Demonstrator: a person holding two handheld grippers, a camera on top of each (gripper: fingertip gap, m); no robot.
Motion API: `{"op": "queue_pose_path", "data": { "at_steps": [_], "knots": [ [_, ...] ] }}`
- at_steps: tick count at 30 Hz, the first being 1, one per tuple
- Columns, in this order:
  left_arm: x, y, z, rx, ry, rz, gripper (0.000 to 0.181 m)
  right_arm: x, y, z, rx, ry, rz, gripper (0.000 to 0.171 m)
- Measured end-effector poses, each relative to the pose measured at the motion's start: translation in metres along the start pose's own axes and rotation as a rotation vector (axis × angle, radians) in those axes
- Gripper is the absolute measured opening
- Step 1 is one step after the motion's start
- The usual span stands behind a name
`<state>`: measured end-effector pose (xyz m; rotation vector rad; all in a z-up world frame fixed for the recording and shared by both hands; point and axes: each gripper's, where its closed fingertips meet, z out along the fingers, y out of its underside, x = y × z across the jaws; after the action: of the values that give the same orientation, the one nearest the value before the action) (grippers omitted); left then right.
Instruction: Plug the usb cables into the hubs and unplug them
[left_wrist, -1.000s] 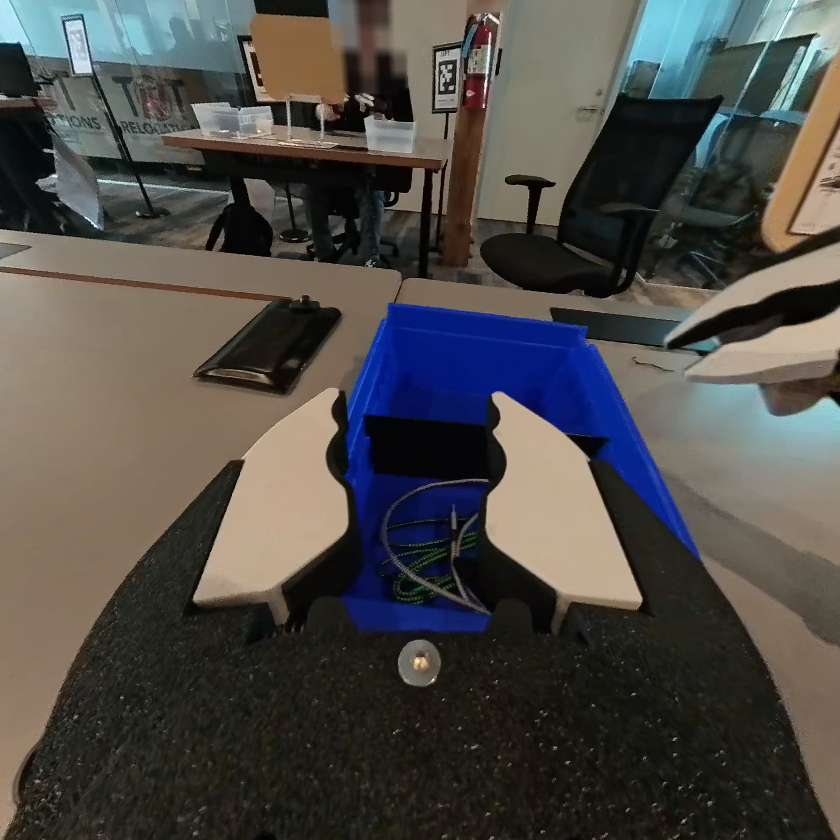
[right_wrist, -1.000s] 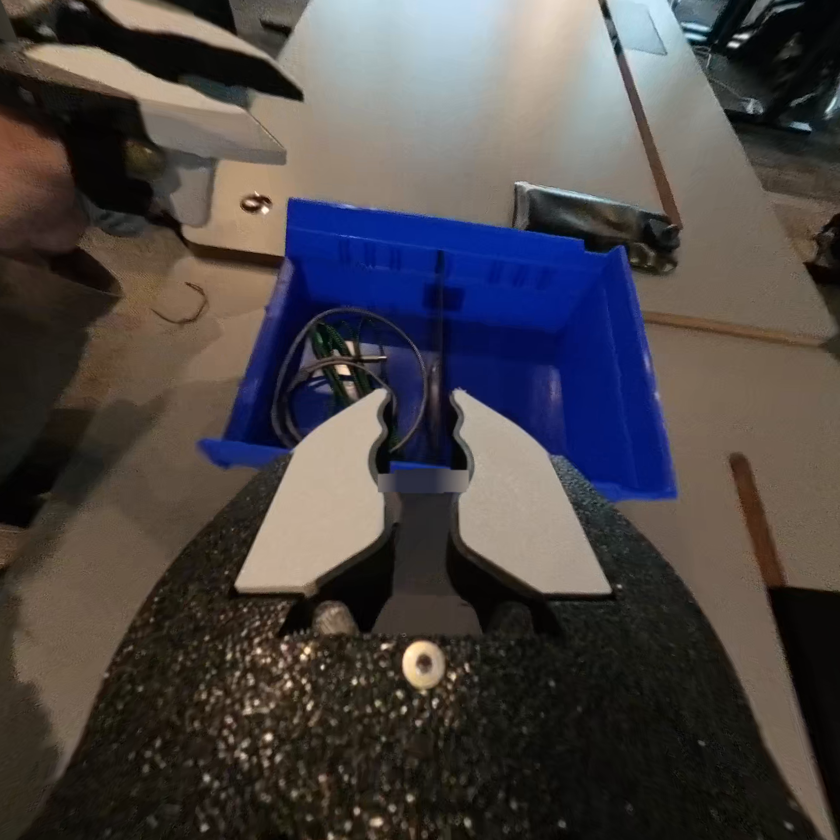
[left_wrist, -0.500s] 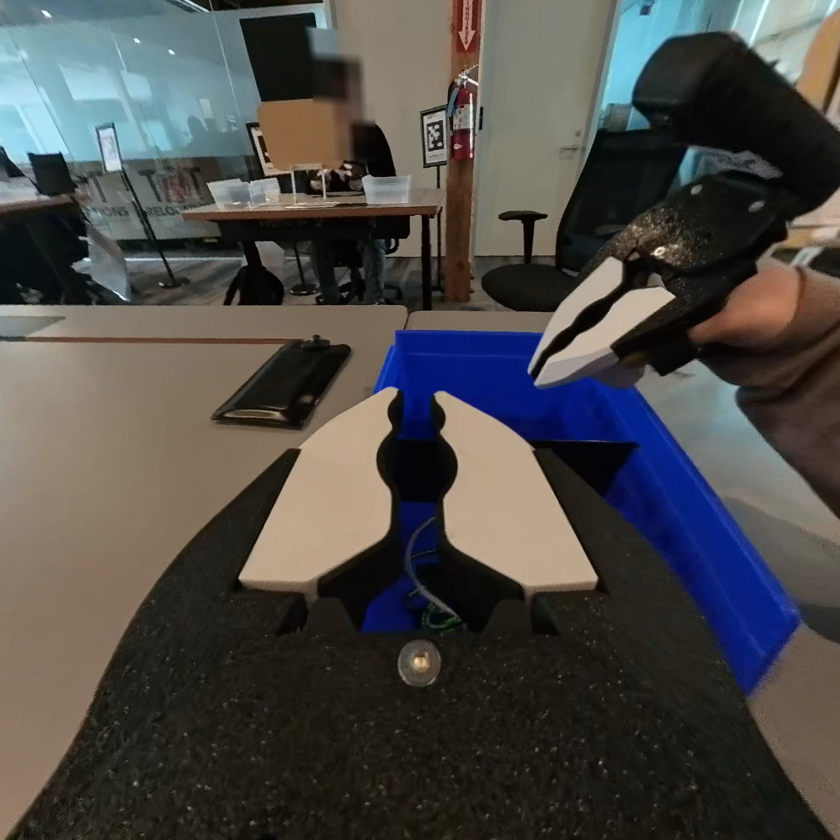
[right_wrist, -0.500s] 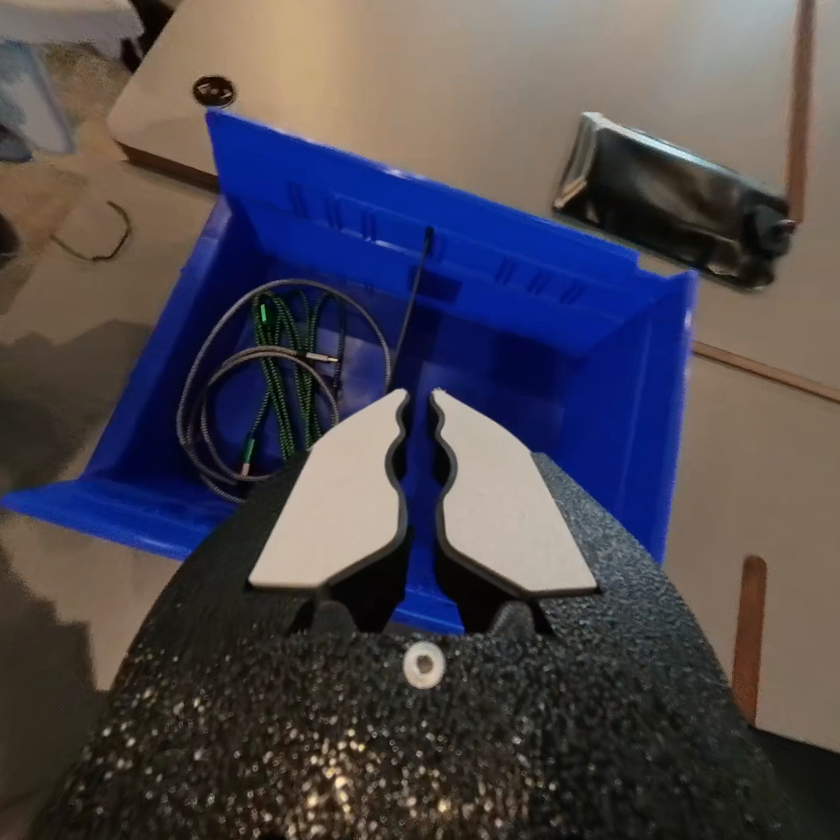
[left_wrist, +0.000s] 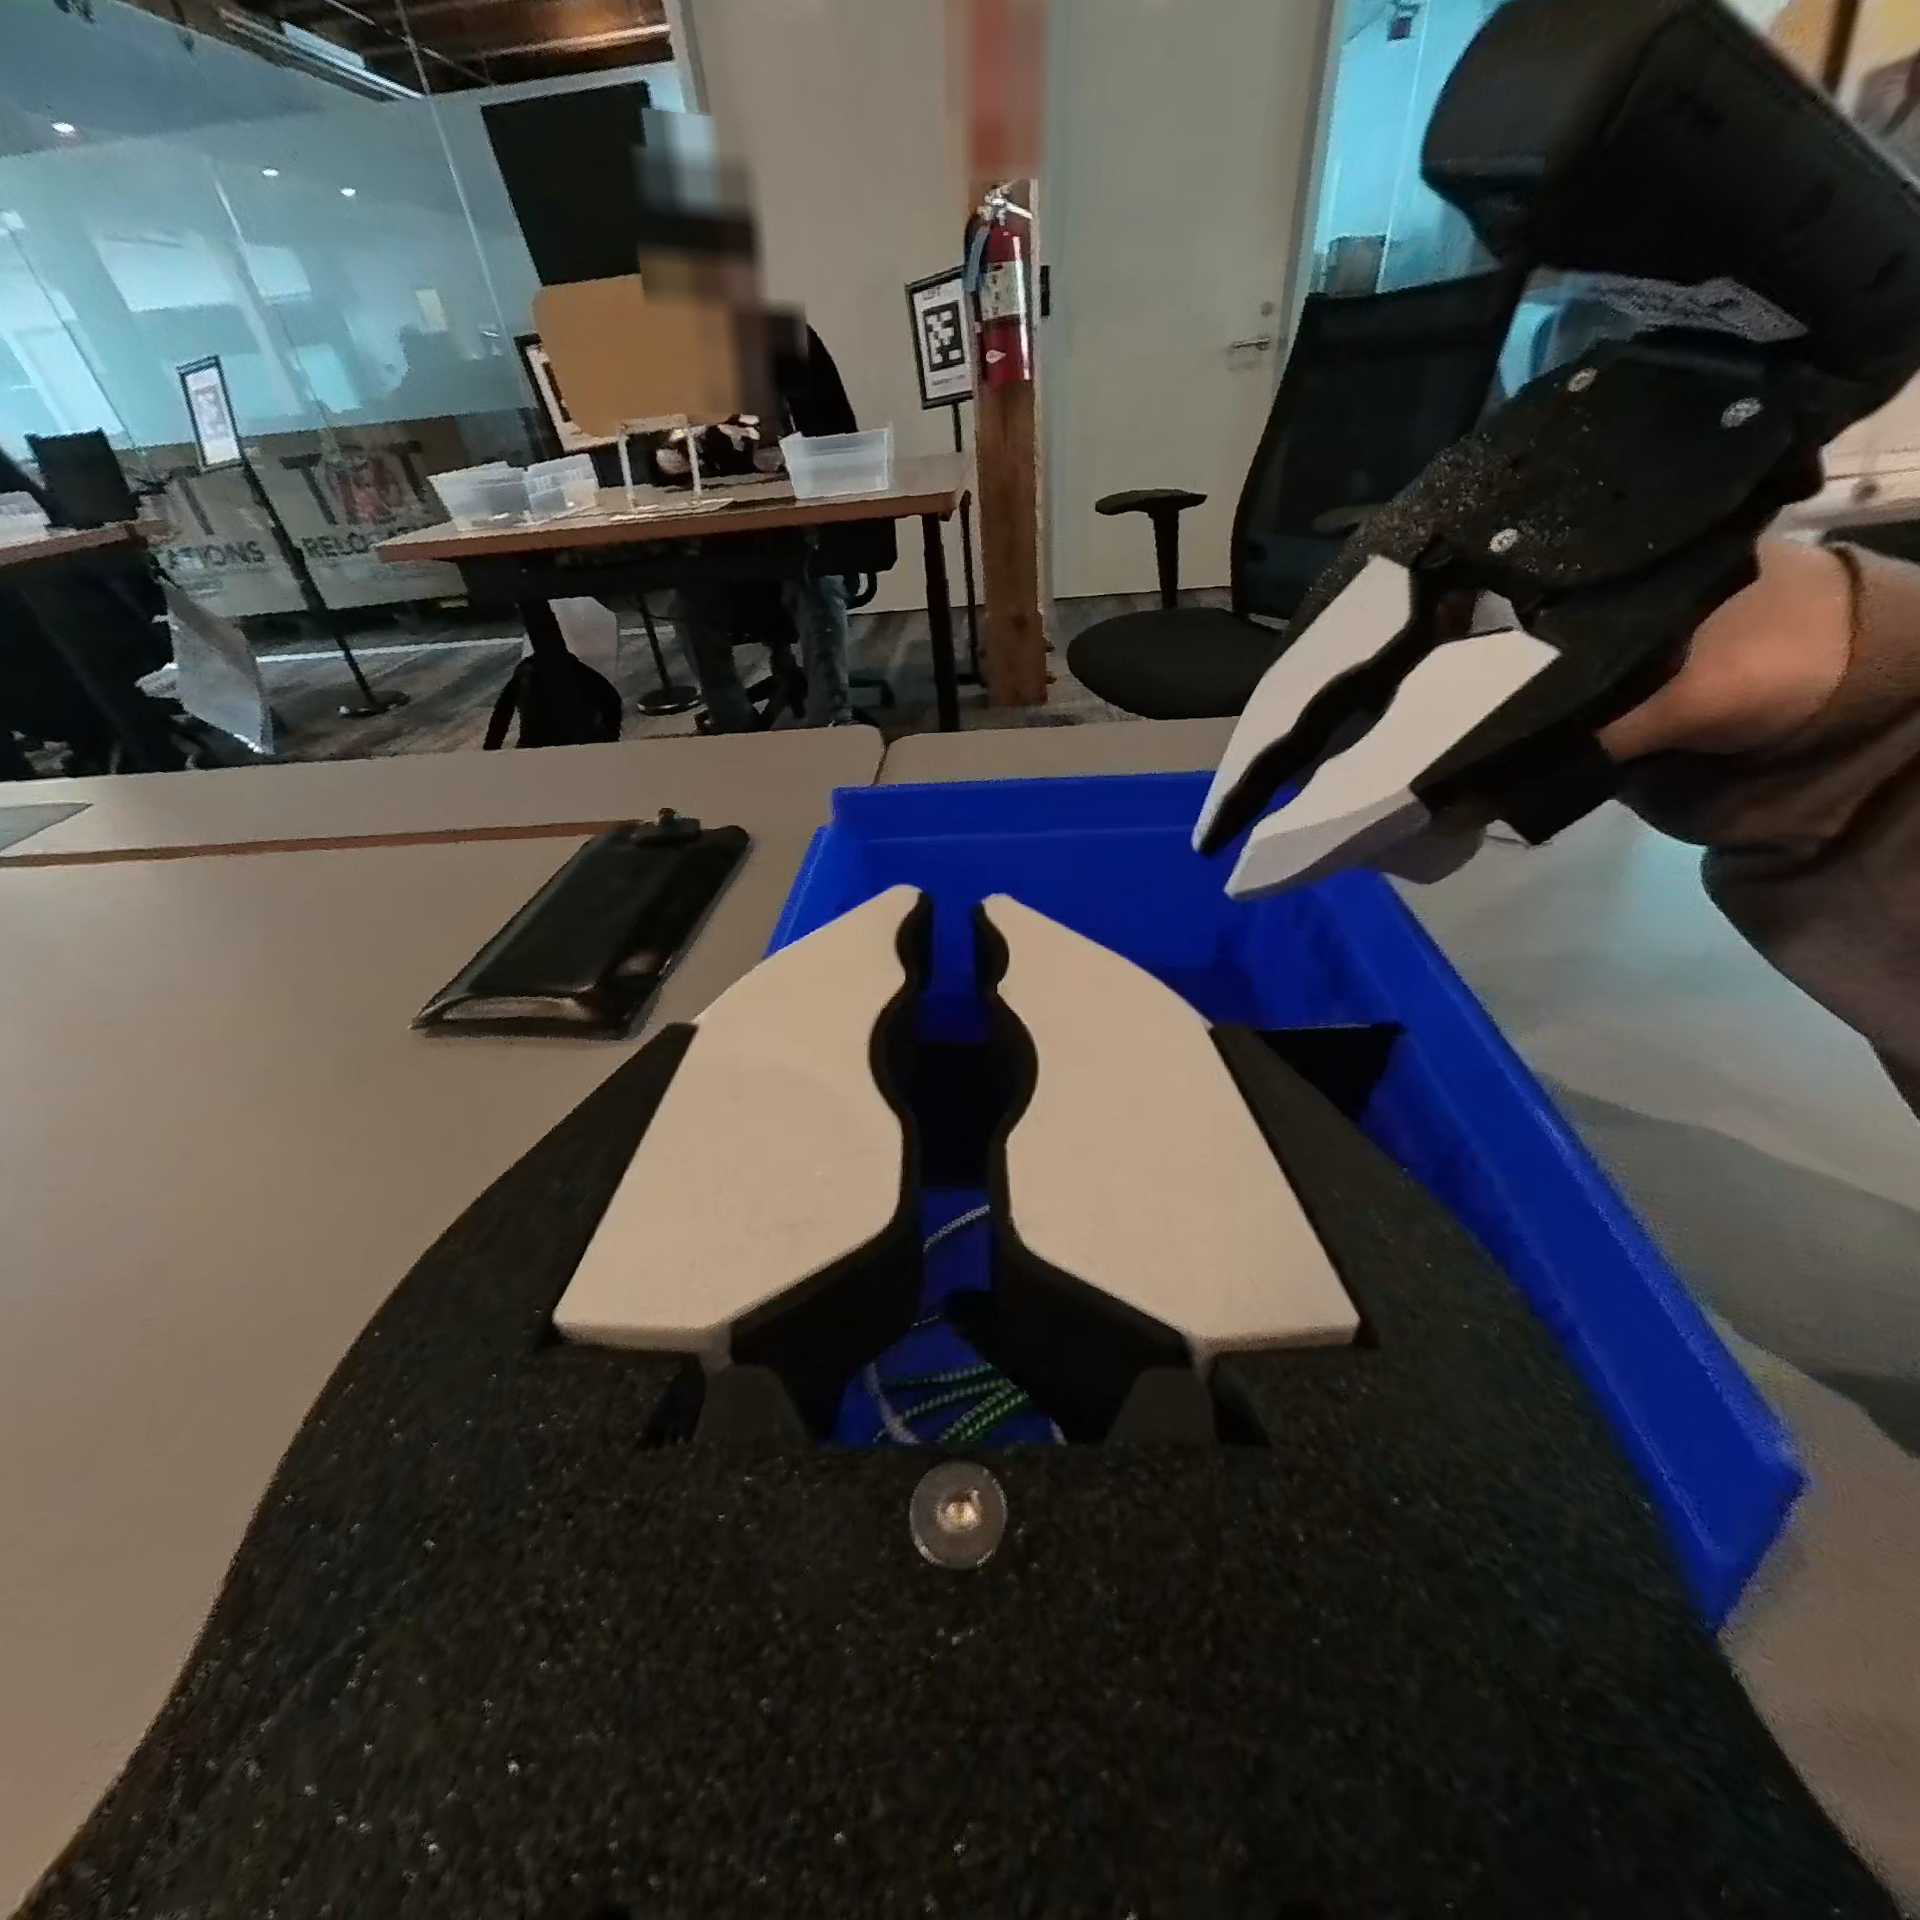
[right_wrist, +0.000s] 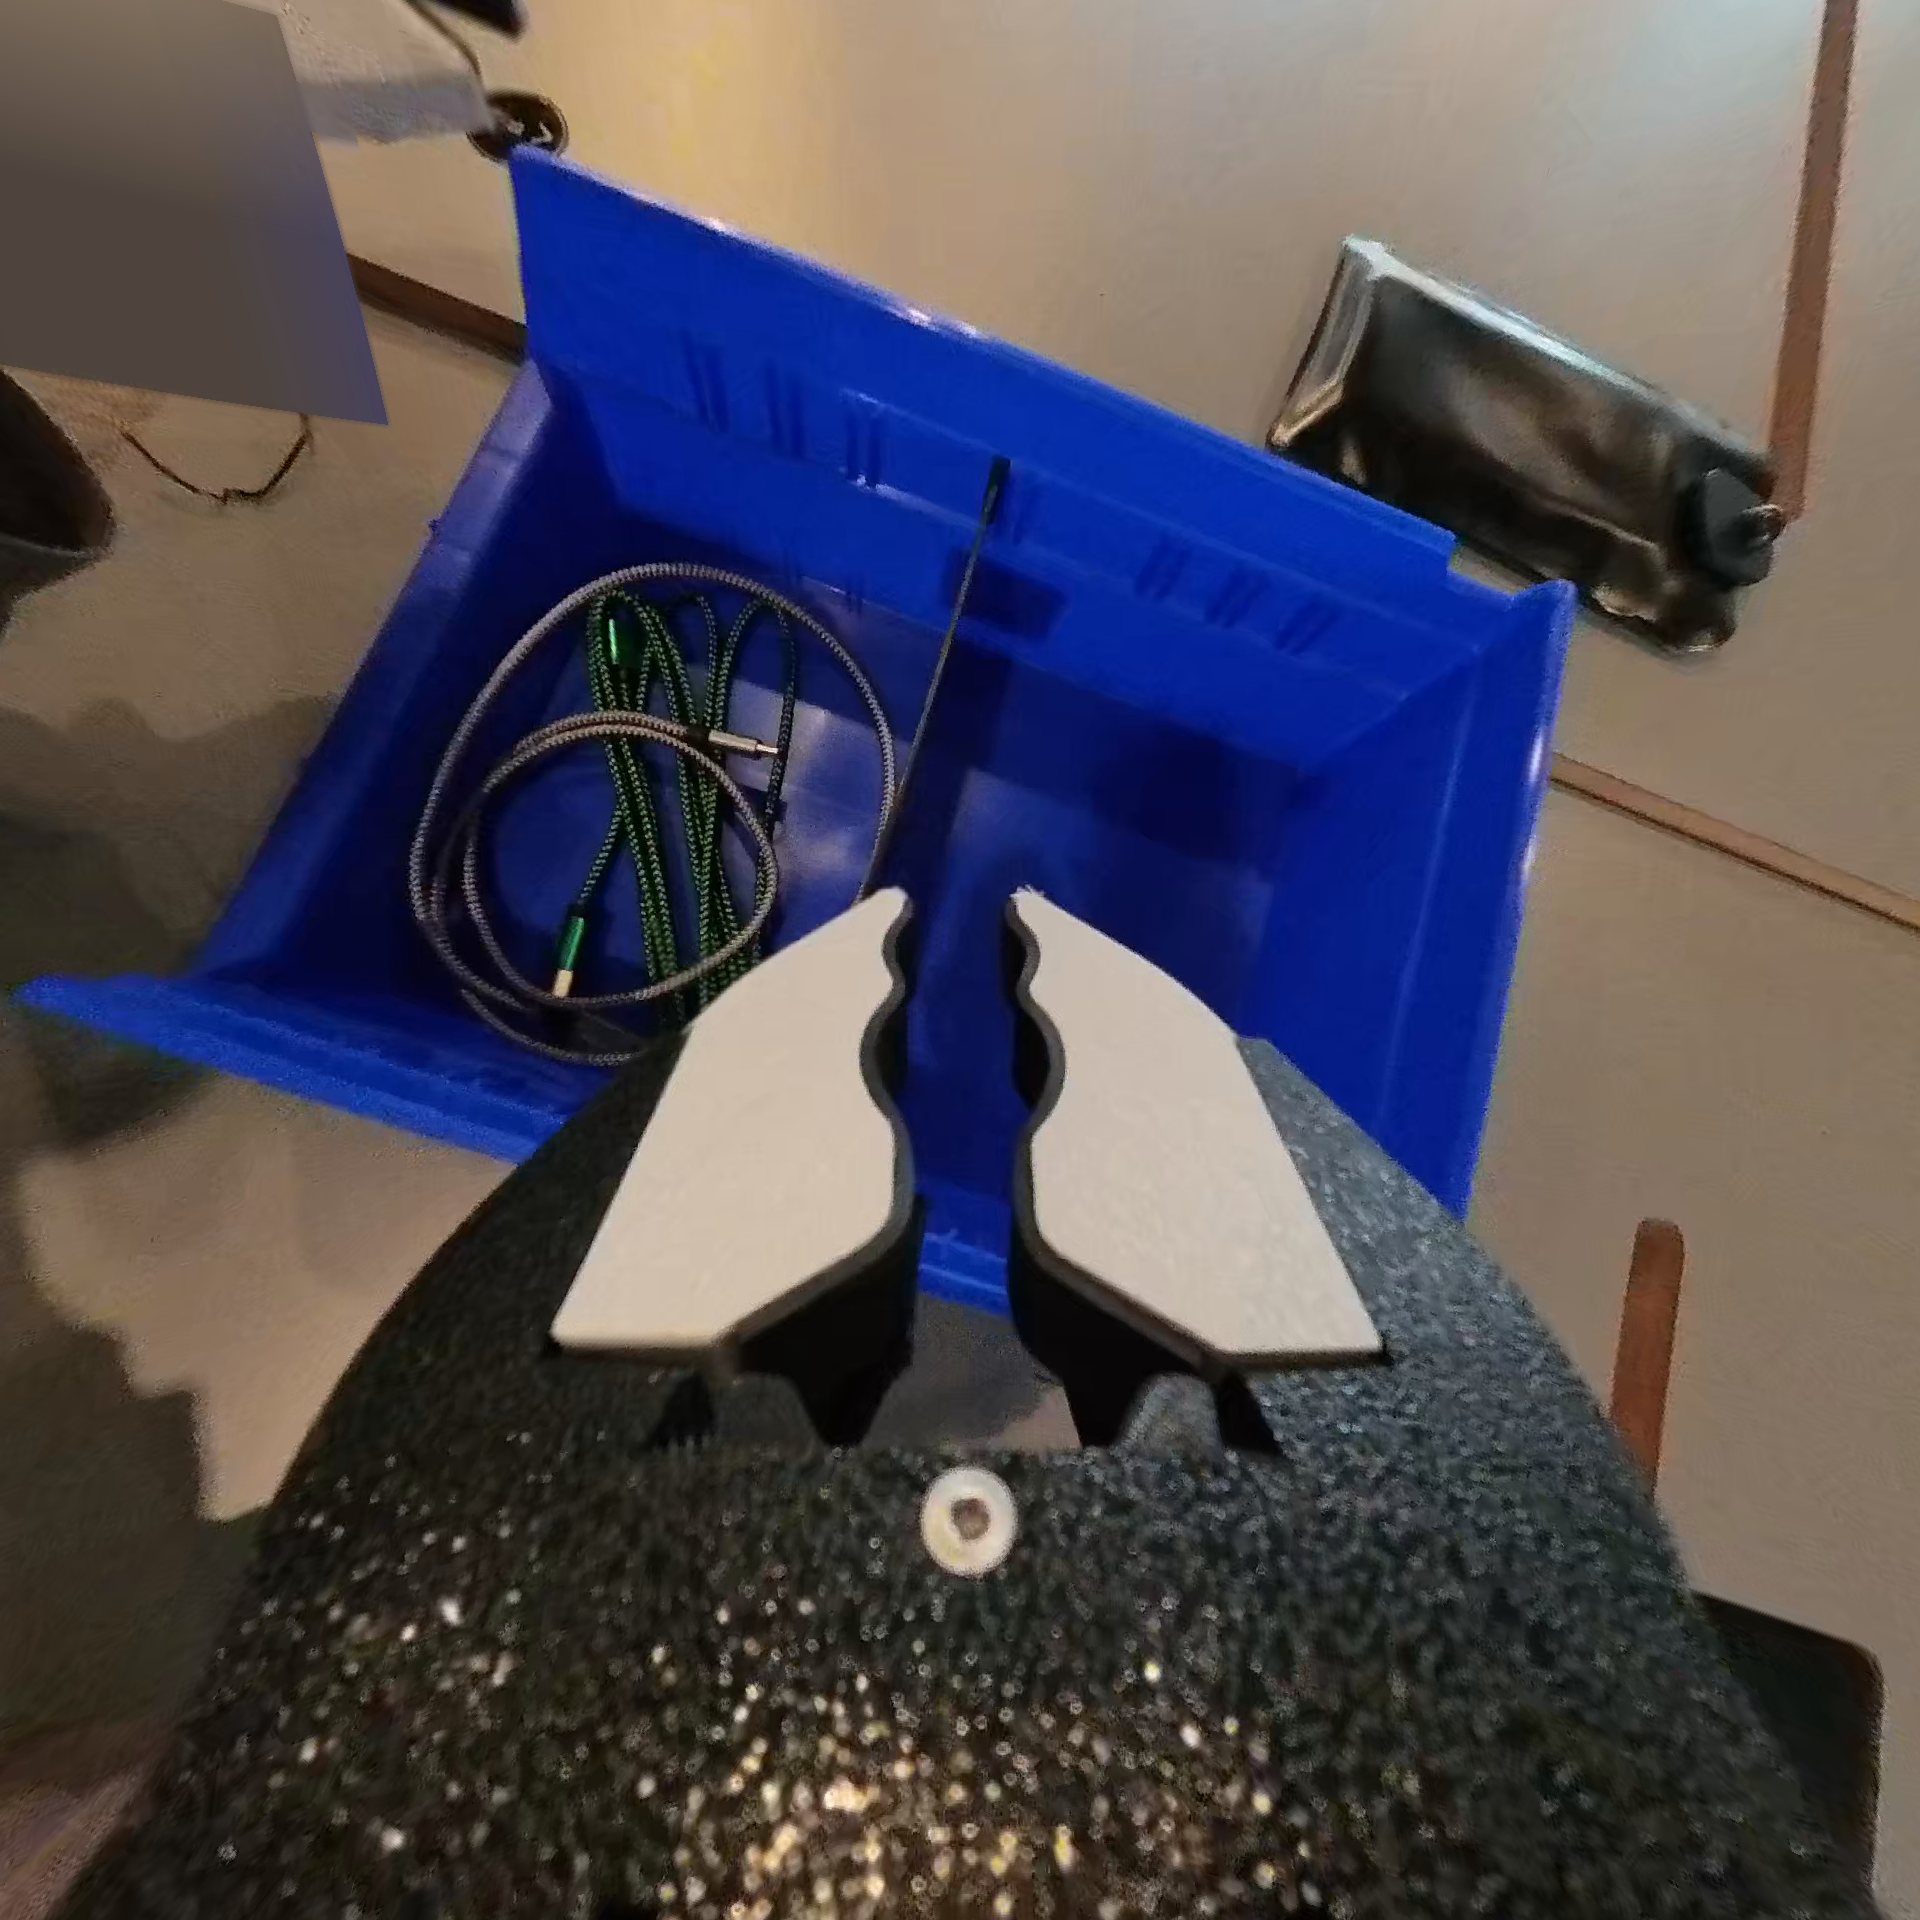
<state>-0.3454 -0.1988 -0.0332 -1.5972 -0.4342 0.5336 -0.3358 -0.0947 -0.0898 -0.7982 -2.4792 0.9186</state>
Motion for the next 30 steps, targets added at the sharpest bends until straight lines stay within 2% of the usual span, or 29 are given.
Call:
{"op": "queue_pose_path", "data": {
  "at_steps": [4,9,11,14,17,19,22,25,28,30],
  "knots": [
    [0.011,-0.002,0.004,0.011,0.044,-0.01,0.007,-0.001,0.001,-0.018,0.038,0.068,0.049,0.016],
    [0.007,-0.003,0.0,0.006,0.038,-0.013,0.01,0.017,0.033,-0.037,0.074,0.266,0.372,0.031],
    [0.005,-0.006,-0.003,0.017,0.036,-0.019,0.011,0.017,0.045,-0.052,0.131,0.372,0.429,0.037],
    [0.01,-0.011,-0.005,0.04,0.074,-0.059,0.012,-0.008,0.058,-0.078,0.209,0.452,0.465,0.038],
    [0.021,-0.016,-0.004,0.051,0.133,-0.096,0.016,-0.048,0.085,-0.113,0.214,0.492,0.519,0.047],
    [0.031,-0.018,-0.003,0.049,0.167,-0.108,0.018,-0.076,0.114,-0.156,0.178,0.598,0.553,0.049],
    [0.047,-0.024,-0.002,0.05,0.21,-0.093,0.021,-0.123,0.169,-0.247,0.087,0.857,0.607,0.049],
    [0.06,-0.03,-0.003,0.05,0.23,-0.066,0.022,-0.18,0.247,-0.364,-0.142,1.237,0.712,0.05],
    [0.074,-0.035,-0.005,0.048,0.259,-0.046,0.023,-0.255,0.324,-0.479,-0.4,1.6,0.822,0.041],
    [0.085,-0.038,-0.006,0.046,0.282,-0.025,0.023,-0.294,0.37,-0.512,-0.405,1.612,0.978,0.042]
  ]
}}
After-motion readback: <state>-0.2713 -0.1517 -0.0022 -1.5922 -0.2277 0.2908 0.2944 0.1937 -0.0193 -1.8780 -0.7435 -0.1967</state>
